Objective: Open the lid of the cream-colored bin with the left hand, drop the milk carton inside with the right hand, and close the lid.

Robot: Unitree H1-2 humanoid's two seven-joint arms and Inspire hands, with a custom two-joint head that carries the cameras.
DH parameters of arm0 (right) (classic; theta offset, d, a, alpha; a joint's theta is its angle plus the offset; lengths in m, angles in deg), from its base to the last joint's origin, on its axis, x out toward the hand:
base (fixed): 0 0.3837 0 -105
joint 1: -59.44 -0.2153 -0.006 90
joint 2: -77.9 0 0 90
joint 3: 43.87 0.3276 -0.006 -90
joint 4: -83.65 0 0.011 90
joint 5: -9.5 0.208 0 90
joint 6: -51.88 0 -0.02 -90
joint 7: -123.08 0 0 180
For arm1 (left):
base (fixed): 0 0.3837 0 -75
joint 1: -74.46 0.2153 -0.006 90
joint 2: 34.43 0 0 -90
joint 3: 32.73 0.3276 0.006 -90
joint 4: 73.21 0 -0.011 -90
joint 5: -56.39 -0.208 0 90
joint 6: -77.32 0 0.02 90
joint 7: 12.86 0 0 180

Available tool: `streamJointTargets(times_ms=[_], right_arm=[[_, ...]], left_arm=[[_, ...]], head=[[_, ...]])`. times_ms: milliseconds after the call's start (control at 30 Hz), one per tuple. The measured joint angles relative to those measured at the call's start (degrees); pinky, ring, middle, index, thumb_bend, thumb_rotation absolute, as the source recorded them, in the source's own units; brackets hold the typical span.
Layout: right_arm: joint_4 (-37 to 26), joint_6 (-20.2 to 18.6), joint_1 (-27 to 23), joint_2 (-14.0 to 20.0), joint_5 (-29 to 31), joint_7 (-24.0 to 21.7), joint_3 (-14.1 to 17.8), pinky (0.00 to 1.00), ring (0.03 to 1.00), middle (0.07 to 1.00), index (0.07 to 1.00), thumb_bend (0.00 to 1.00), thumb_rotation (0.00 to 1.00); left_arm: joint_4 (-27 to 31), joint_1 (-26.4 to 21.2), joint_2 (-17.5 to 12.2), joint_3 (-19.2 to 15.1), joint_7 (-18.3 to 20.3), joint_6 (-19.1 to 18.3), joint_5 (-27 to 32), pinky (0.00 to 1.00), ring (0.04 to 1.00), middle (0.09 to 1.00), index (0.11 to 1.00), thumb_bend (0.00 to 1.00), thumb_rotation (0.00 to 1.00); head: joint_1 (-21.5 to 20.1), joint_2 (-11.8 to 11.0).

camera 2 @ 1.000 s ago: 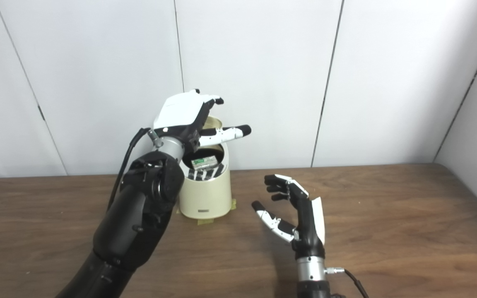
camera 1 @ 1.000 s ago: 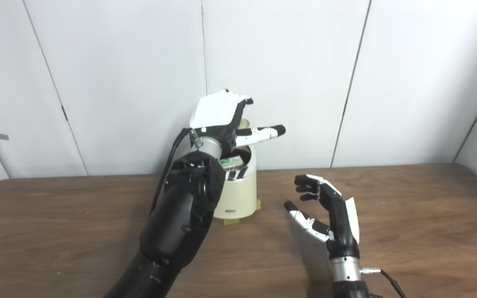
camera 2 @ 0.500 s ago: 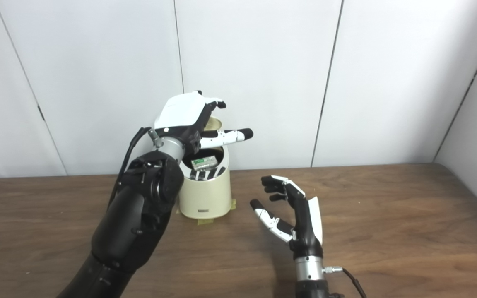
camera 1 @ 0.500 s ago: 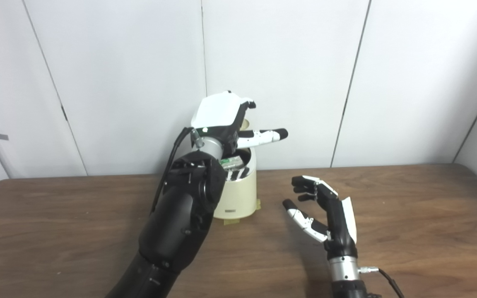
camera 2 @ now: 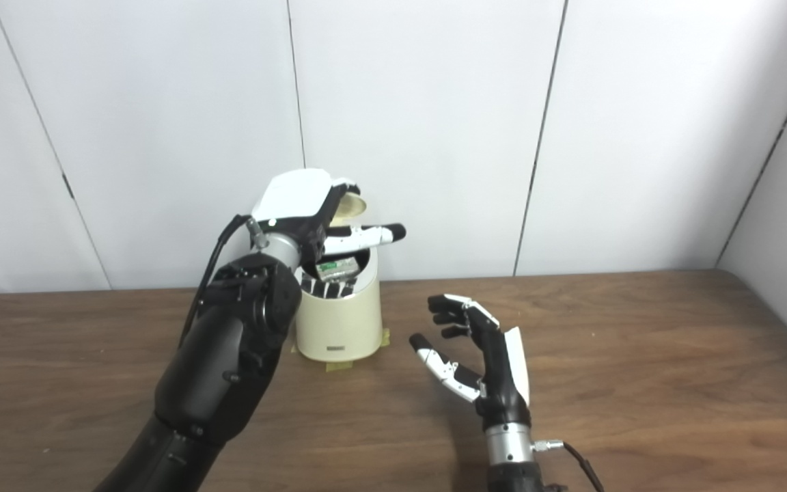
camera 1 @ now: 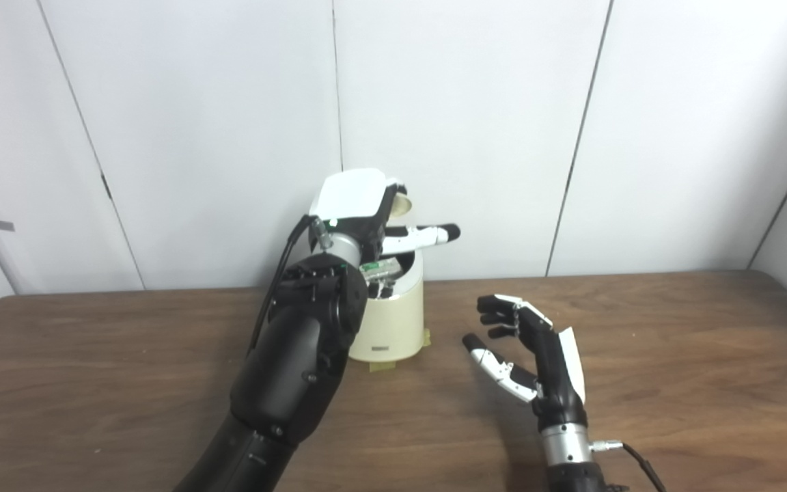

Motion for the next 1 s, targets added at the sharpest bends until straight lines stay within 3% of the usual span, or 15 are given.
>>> streamJointTargets(times_ms=[233,333,467,633,1000], right_arm=[[0.0,-0.1,0.0,0.0,0.2,-0.4,0.1,0.55,0.642,0.667,0.654,0.3,0.28],[0.0,-0.1,0.0,0.0,0.2,-0.5,0.0,0.55,0.644,0.67,0.656,0.3,0.29],[-0.1,-0.3,0.1,0.0,0.2,-0.6,0.0,0.56,0.648,0.672,0.656,0.31,0.29],[-0.3,-0.3,0.2,0.0,0.3,-0.7,0.1,0.56,0.646,0.672,0.659,0.31,0.28],[-0.5,-1.6,0.4,-0.1,1.5,-1.5,0.5,0.56,0.648,0.668,0.654,0.31,0.3]], left_arm=[[0.8,0.3,0.0,-0.1,-0.2,0.0,1.0,1.0,0.744,0.716,0.777,0.83,0.94],[2.5,1.2,-0.1,-0.1,-1.6,0.1,2.9,0.9,0.679,0.668,0.684,0.8,0.96],[3.5,2.7,-0.6,0.3,-2.7,0.5,4.6,0.65,0.554,0.559,0.512,0.78,0.96],[4.7,3.7,-1.8,1.4,-4.1,0.7,5.0,0.62,0.526,0.518,0.459,0.76,0.94],[5.9,3.6,-2.7,2.6,-3.7,0.6,5.0,0.51,0.497,0.497,0.468,0.76,0.9]], head=[[-0.1,0.0],[0.1,0.1],[0.1,0.1],[0.1,0.4],[-0.2,0.7]])
